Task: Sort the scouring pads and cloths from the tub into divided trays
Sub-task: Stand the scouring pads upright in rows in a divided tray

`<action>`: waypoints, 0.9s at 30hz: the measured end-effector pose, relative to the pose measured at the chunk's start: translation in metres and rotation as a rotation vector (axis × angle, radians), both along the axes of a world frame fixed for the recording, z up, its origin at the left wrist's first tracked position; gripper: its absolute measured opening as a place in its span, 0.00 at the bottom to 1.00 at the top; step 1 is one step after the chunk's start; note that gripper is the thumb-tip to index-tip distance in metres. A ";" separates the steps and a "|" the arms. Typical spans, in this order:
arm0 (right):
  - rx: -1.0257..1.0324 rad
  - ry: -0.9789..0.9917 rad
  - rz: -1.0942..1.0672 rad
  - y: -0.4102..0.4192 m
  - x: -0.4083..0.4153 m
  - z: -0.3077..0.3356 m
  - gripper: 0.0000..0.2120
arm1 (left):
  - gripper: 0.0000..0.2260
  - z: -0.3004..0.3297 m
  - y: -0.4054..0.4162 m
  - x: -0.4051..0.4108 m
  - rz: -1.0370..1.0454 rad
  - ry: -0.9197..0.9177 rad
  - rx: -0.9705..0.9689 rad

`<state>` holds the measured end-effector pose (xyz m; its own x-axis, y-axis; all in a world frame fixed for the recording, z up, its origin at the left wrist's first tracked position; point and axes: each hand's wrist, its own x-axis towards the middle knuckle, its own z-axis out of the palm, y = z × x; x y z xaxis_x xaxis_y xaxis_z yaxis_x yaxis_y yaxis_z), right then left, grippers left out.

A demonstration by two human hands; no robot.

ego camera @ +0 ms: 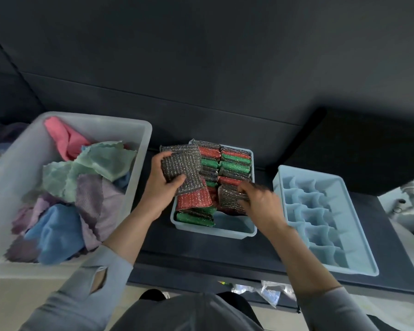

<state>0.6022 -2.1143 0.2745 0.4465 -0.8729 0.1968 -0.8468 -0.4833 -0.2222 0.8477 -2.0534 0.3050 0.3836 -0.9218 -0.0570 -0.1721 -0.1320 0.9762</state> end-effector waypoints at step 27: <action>0.449 -0.593 -0.102 -0.023 0.046 0.048 0.12 | 0.20 0.002 0.003 -0.002 -0.437 -0.119 0.026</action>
